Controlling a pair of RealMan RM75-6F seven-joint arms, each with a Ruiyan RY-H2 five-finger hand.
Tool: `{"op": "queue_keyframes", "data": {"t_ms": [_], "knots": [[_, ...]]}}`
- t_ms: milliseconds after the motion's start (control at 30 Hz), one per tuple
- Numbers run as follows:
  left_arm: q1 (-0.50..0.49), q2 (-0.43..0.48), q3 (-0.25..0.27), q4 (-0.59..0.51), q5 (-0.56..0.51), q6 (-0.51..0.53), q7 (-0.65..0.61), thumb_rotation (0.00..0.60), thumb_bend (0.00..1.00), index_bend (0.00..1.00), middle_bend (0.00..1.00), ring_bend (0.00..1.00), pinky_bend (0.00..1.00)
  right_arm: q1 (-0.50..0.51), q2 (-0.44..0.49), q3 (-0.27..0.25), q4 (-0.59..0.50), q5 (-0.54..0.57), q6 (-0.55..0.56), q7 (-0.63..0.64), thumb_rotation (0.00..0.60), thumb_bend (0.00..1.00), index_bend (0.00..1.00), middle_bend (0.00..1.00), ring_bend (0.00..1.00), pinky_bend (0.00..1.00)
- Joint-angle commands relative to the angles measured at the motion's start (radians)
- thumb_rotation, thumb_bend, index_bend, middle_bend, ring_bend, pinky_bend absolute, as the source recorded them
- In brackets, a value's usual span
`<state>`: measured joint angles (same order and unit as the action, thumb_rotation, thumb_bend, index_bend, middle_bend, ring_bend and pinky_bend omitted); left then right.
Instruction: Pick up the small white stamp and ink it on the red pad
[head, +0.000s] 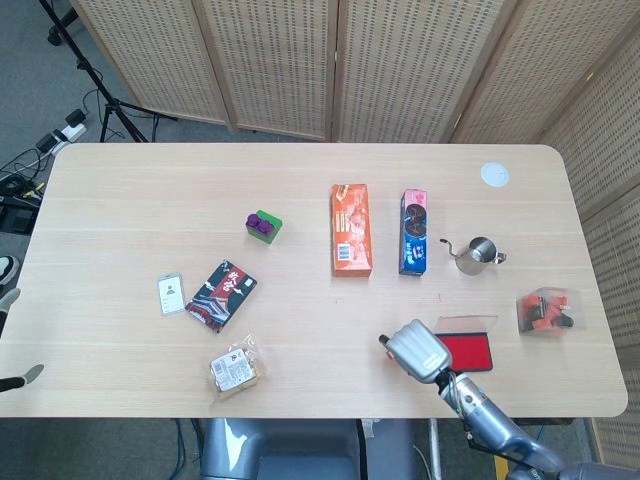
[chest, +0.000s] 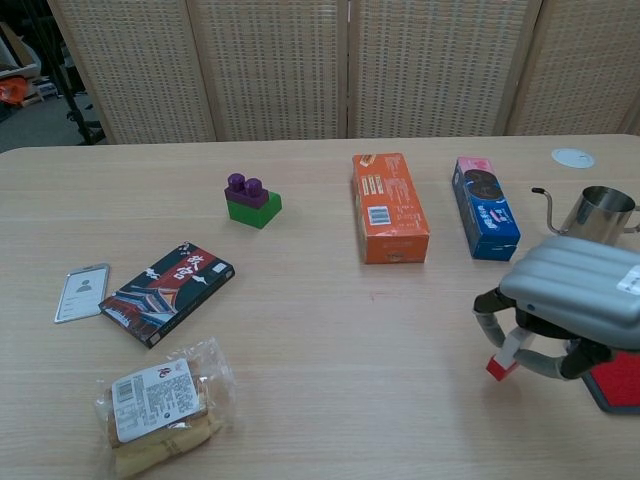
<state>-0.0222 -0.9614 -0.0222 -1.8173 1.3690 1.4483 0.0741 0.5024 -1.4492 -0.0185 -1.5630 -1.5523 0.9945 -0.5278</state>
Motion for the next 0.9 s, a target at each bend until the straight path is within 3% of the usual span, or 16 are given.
{"op": "queue_keyframes", "data": {"t_ms": [33,900], "knots": [[0.001,0.0,0.0,0.0,0.0,0.001,-0.002,0.6,0.0,0.0,0.0,0.0,0.0,-0.002,-0.012,-0.008,0.015,0.002,-0.001,-0.008,0.6,0.52,0.55,0.92,0.98,1.0],[-0.005,-0.004,0.004,-0.001,-0.001,-0.014,0.011,0.6,0.0,0.0,0.0,0.0,0.0,-0.009,-0.04,-0.031,0.065,0.005,0.018,0.023,0.6,0.45,0.55,0.92,0.98,1.0]]}}
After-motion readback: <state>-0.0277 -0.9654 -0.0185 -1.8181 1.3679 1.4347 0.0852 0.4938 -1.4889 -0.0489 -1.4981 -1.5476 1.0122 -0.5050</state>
